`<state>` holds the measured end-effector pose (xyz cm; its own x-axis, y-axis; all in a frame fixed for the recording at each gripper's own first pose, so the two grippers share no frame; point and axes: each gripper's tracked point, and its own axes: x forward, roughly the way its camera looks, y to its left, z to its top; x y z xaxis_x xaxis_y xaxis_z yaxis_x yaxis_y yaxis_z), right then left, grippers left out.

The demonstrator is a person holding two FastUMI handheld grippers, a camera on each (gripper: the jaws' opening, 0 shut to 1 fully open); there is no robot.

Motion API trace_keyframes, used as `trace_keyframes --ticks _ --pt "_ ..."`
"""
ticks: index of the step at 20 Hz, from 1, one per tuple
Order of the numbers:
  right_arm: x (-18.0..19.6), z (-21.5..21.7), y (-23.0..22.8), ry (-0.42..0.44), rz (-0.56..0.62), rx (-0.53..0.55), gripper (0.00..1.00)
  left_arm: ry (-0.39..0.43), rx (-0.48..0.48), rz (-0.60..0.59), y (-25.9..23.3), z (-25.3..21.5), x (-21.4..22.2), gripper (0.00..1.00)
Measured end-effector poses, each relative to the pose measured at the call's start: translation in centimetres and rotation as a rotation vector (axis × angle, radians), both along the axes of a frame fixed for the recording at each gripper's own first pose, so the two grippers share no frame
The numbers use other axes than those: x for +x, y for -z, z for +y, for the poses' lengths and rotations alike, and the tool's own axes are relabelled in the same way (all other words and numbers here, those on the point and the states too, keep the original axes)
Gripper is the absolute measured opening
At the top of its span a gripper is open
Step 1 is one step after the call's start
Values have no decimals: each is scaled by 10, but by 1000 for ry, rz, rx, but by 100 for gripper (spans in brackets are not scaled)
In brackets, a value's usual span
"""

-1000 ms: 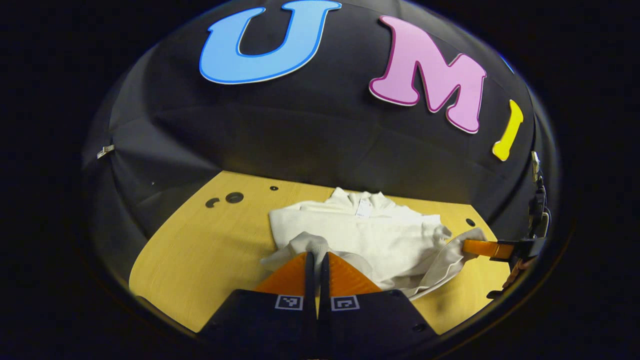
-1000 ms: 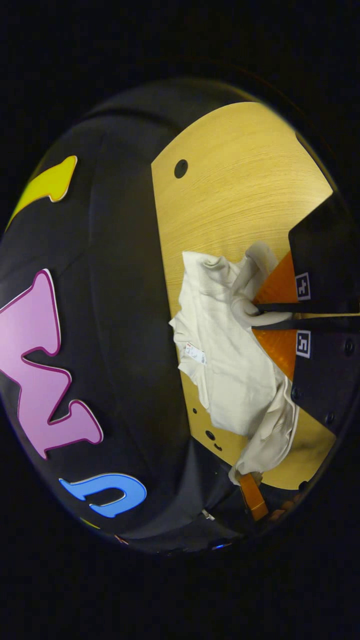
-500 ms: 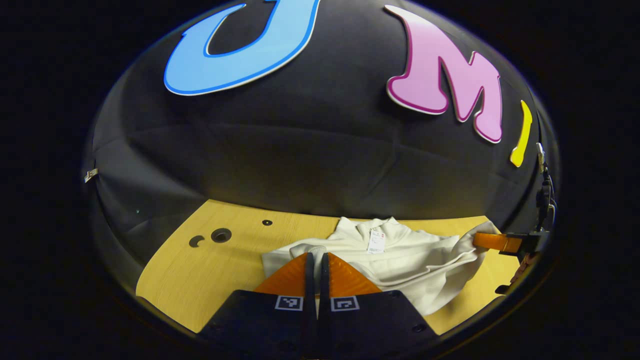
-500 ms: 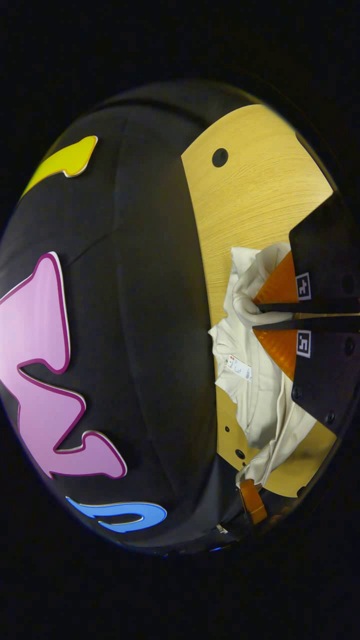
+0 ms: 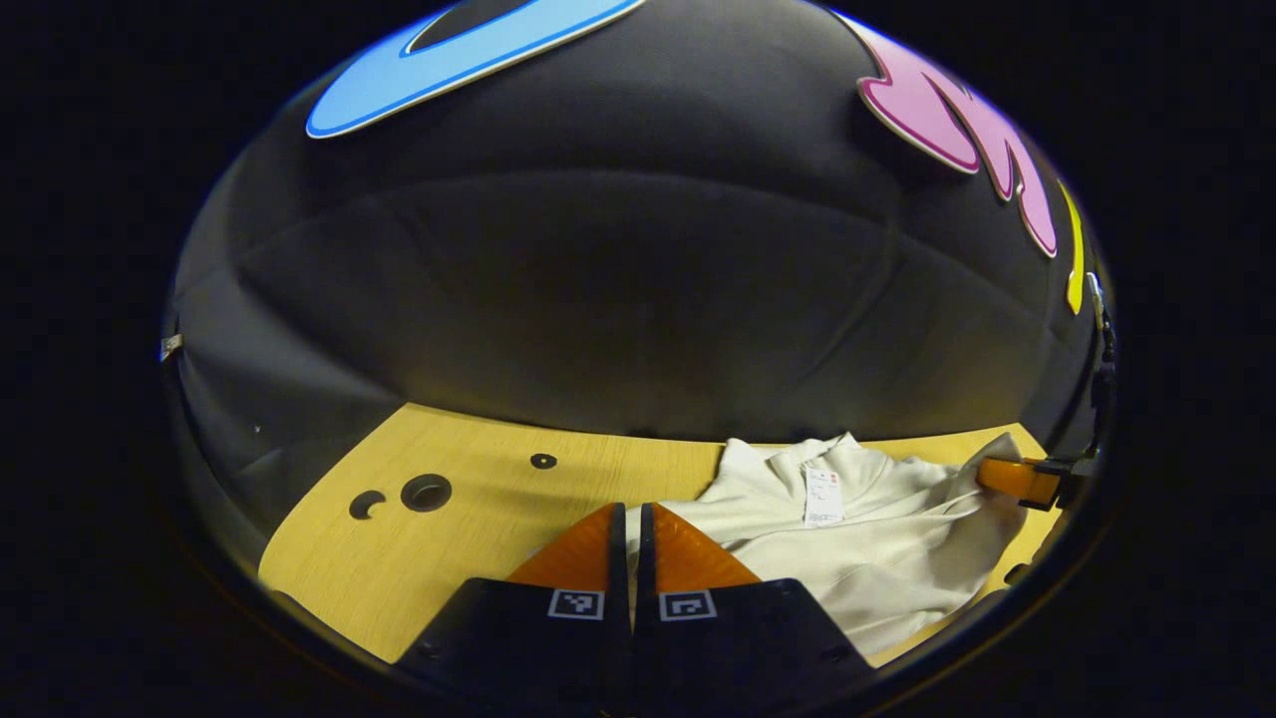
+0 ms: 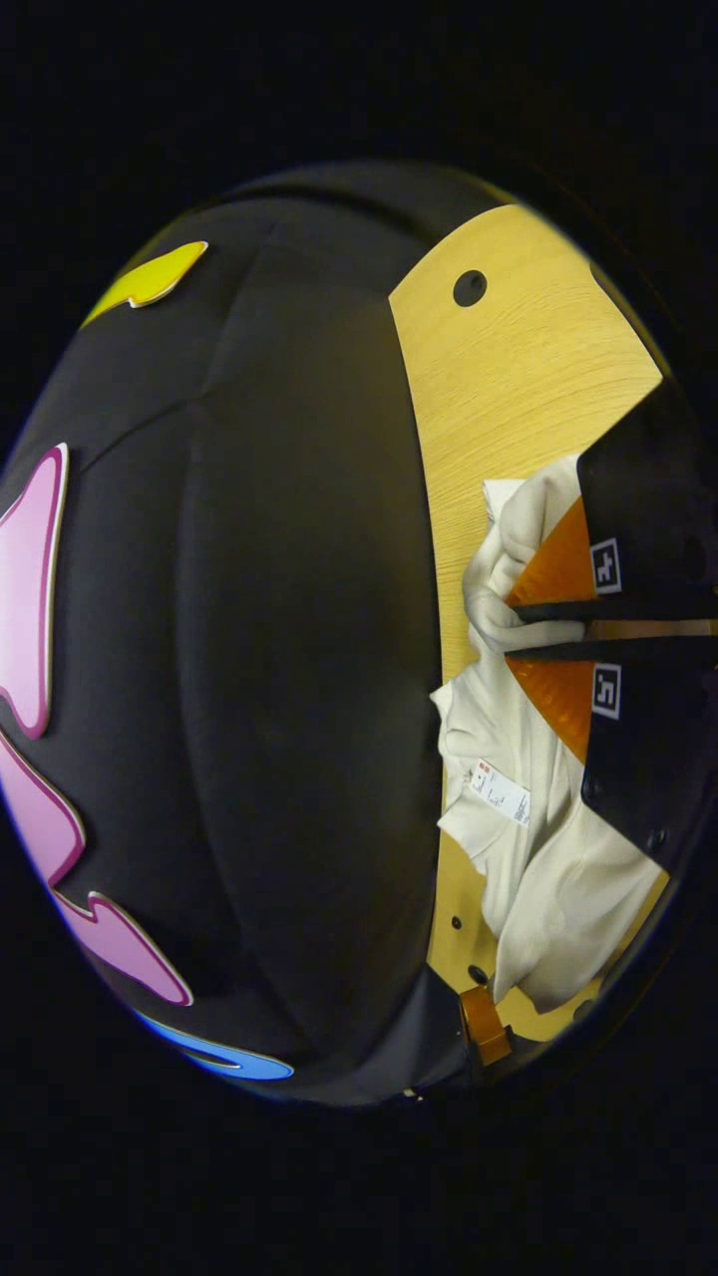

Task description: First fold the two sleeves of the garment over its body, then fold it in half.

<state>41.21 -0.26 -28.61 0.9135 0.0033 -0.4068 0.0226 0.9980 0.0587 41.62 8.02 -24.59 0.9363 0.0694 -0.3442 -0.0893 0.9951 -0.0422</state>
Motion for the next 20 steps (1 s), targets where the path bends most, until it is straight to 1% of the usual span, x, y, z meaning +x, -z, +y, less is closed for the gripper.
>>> trace_keyframes --ticks 1,2,4,5,6,7,9,11,15,18,20 --pt "1 1 1 -1 -3 -2 19 -3 19 -7 -1 -1 4 6" --pt "3 1 -2 -7 -13 -4 24 -10 47 -7 -2 -2 4 7" --pt "1 -2 -12 -24 -34 -7 70 -30 109 -11 -8 2 -1 35" --pt "-2 -4 -17 -28 -38 -7 94 -36 125 -31 -17 0 -4 48" --pt "-9 -6 -24 -29 -40 -11 99 -36 125 -59 -28 0 -6 61" --pt "-13 -10 -31 -28 -46 -16 97 -35 113 -85 -39 -3 -10 74" --pt "-26 -19 -47 -18 -66 -27 98 -27 87 -123 -62 -5 -20 99" --pt "-40 -28 -67 0 -95 -36 97 -33 99 -150 -88 -3 -37 100" --pt "-79 -37 -112 39 -155 -33 97 -6 129 -201 -131 -7 -87 100" --pt "-120 -45 -139 71 -183 -54 97 -21 142 -273 -167 -3 -136 100" --pt "-151 -45 -152 86 -196 -65 97 -51 156 -302 -188 5 -174 100"
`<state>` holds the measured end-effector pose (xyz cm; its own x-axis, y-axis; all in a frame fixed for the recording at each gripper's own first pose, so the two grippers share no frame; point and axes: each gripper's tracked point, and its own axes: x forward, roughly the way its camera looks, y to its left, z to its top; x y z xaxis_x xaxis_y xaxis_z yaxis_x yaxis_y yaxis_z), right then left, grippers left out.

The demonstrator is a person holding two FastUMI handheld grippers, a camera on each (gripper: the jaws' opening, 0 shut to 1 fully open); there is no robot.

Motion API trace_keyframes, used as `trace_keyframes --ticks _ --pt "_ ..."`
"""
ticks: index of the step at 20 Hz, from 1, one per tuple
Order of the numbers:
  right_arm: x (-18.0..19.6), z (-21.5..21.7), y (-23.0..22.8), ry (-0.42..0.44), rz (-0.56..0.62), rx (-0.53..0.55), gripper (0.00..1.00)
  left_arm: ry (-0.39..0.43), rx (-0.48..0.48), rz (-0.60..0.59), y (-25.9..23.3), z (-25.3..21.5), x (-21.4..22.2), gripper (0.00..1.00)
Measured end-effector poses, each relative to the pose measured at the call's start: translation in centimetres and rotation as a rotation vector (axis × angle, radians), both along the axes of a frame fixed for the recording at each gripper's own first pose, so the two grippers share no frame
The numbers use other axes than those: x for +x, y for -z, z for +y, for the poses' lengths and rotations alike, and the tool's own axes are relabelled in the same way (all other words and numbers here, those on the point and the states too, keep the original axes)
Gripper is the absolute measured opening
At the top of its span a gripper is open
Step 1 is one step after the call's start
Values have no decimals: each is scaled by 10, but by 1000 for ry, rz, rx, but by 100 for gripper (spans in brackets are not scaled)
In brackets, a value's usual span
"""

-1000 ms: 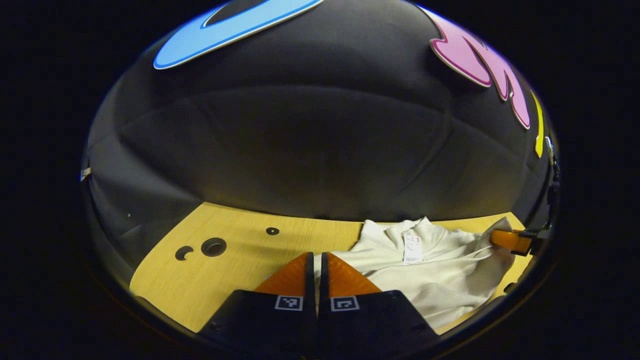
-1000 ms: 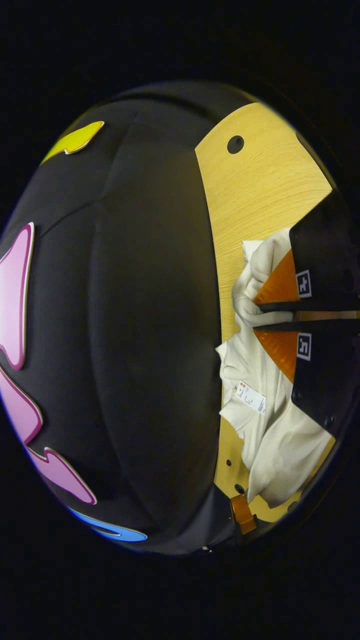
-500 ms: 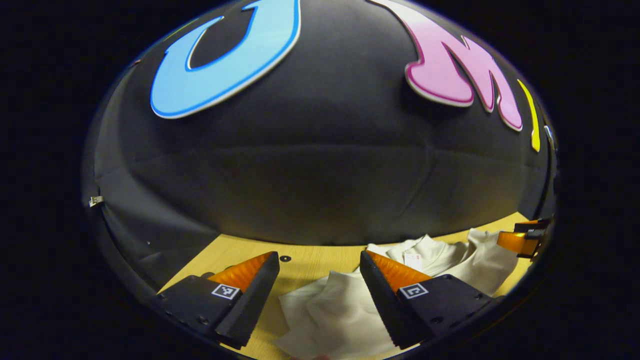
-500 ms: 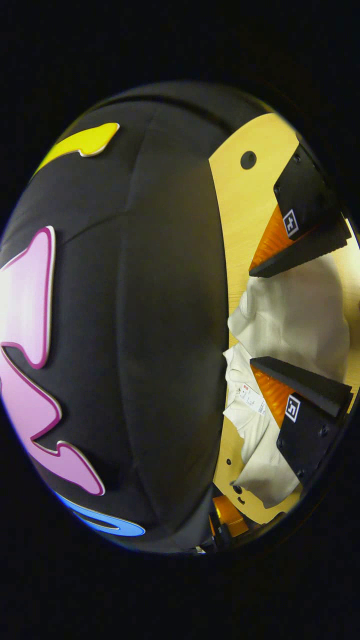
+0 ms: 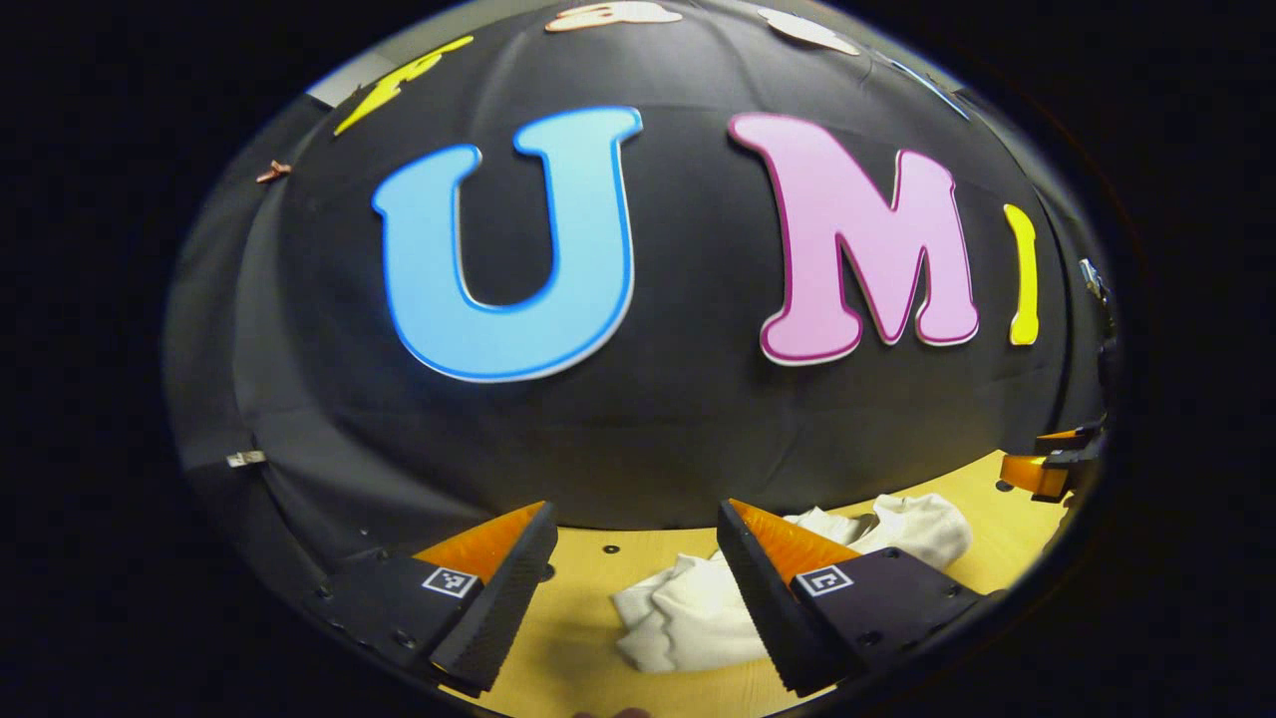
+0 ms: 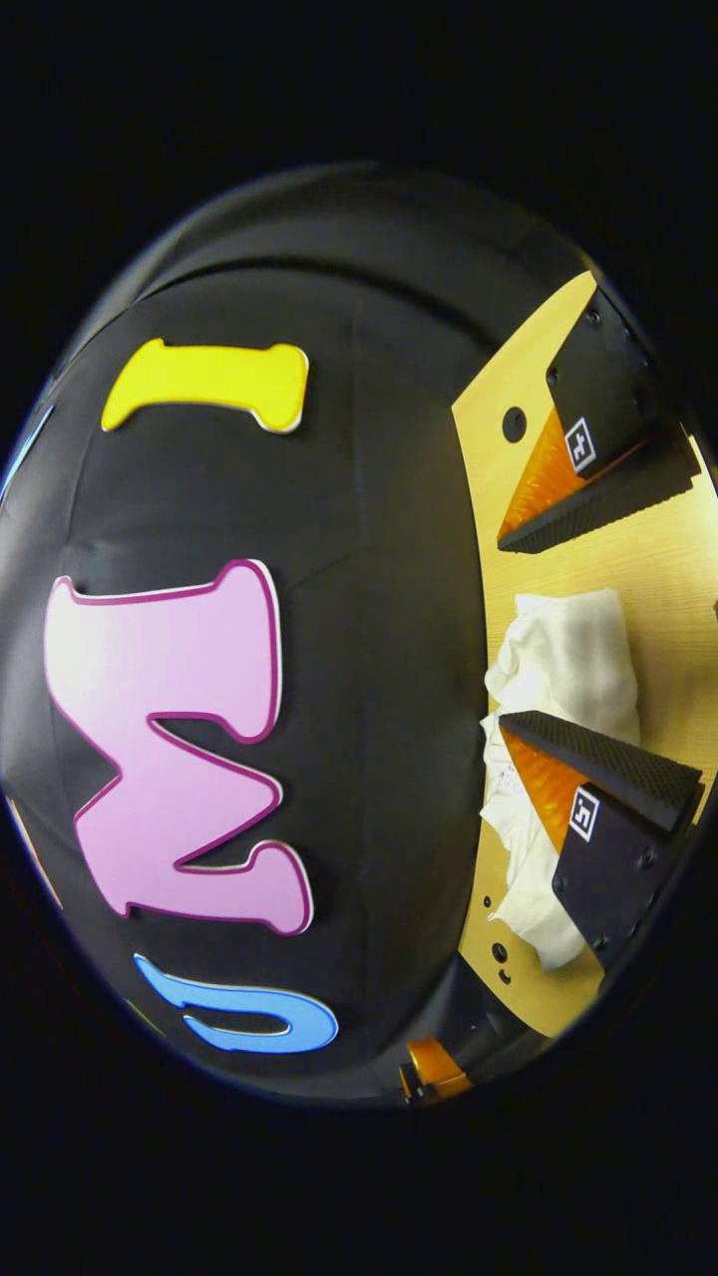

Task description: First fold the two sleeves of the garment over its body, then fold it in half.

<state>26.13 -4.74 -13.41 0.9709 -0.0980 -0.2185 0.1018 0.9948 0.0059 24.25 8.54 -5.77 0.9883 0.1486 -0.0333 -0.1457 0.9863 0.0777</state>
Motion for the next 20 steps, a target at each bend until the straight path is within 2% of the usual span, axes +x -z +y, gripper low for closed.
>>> trace_keyframes --ticks 6,10,14,20 --pt "-99 8 -39 9 14 -41 97 48 -26 -44 -50 -1 -113 99" --pt "-162 15 -82 36 -45 -12 97 105 -55 -29 -56 -11 -179 100" --pt "-221 16 -111 25 -109 -17 97 167 -110 9 -47 -20 -228 99" --pt "-302 16 -108 15 -111 -23 97 228 -82 31 -48 -37 -290 99"
